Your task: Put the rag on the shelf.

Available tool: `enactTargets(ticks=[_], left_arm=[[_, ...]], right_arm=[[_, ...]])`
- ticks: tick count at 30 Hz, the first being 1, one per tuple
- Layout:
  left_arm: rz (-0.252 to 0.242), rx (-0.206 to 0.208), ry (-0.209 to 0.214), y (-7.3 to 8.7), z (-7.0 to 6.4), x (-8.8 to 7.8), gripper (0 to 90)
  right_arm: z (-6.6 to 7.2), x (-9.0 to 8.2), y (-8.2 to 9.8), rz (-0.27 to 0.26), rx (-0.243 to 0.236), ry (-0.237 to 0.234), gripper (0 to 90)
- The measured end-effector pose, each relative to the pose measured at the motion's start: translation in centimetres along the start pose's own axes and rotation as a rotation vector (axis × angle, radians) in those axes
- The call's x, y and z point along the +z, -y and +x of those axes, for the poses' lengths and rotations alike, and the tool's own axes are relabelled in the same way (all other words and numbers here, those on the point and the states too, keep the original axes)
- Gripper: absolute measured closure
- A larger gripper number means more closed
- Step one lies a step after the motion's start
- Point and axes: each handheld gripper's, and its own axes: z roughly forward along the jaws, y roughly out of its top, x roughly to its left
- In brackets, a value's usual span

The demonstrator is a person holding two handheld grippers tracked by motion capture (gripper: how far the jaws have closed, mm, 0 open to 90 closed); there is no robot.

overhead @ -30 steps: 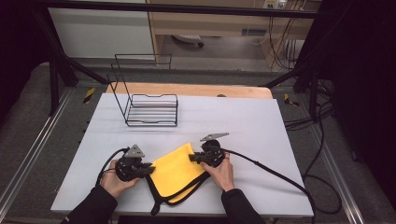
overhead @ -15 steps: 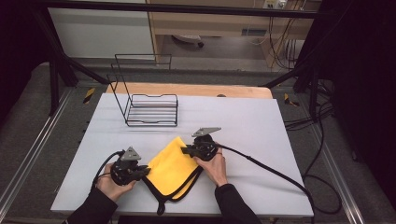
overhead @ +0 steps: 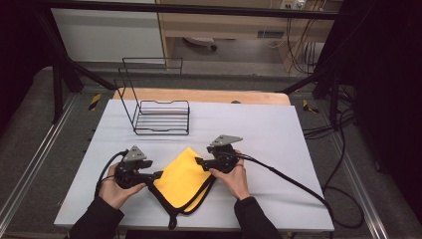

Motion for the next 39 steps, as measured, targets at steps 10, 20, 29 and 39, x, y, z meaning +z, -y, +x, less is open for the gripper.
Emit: enactTargets(ticks=[10, 20, 29, 39], left_arm=[[0.012, -0.004, -0.005, -4.1, 0.2, 4.5, 29.6], [0.107, -0.015, 0.035, -5.4, 0.8, 9.9, 52.7], [0.132, 0.015, 0.06, -5.4, 0.5, 10.5, 69.4], [0.139, -0.001, 0.077, -5.3, 0.5, 10.6, 75.0]], right_arm=[[-1.0, -4.6, 2.4, -0.006, 0.051, 0.041, 17.7], [-0.3, -3.7, 4.2, 0.023, 0.07, 0.008, 40.3], [-0.5, -2.5, 4.7, 0.062, 0.103, 0.029, 53.1], [-0.3, -1.8, 5.4, 0.114, 0.149, 0.018, 65.4]])
